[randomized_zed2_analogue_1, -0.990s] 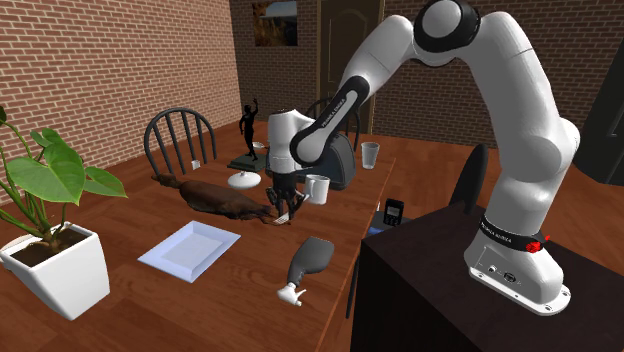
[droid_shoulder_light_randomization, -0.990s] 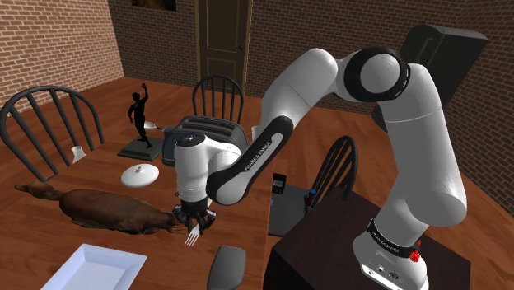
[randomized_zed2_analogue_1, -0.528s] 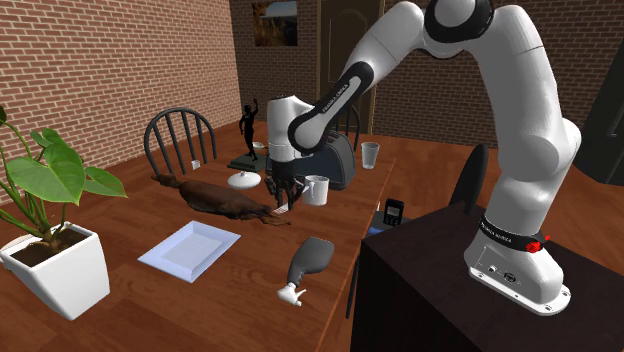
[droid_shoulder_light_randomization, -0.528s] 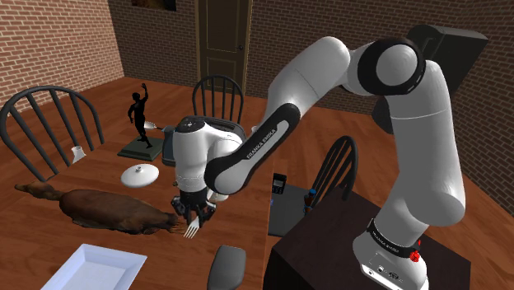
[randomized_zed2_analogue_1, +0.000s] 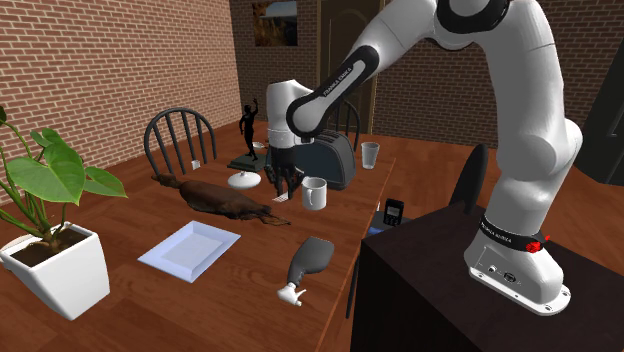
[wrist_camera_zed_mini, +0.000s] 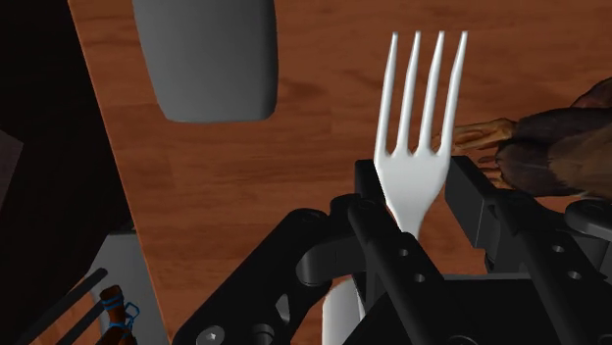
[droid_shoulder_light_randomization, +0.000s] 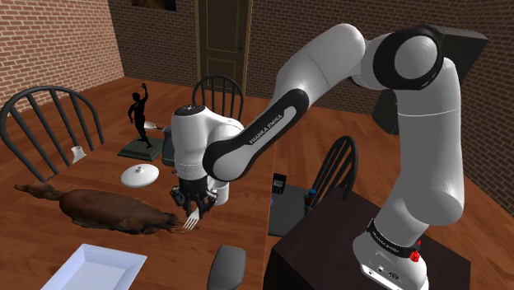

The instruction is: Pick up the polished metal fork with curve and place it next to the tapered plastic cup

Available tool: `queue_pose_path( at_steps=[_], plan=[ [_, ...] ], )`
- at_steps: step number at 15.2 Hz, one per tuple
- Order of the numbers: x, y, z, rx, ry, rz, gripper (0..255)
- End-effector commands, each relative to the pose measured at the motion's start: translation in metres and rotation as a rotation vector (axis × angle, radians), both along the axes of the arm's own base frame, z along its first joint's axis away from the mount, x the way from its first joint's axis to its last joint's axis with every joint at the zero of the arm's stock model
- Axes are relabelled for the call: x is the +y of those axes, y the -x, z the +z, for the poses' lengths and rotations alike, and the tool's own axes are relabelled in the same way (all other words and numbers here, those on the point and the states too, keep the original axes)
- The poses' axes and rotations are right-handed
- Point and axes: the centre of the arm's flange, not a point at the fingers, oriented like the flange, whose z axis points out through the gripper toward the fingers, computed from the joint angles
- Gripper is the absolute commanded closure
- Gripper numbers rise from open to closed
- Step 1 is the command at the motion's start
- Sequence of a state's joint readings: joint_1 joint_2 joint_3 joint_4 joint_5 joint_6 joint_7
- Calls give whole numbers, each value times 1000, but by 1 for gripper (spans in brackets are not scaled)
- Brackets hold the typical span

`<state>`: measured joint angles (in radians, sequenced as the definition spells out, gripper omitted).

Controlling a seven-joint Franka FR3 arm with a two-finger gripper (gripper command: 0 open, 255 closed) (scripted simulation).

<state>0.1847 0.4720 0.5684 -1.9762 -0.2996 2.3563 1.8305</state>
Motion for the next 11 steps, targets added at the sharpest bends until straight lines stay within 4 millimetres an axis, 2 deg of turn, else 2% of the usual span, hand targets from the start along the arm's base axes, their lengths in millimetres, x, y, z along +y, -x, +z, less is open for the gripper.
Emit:
queue_pose_path(
  at_steps=[1,6,11],
  plan=[
    [1,0,10,0,0,0,255],
    [1,0,32,0,0,0,255],
    [-62,-19,32,0,0,0,255]
  ],
)
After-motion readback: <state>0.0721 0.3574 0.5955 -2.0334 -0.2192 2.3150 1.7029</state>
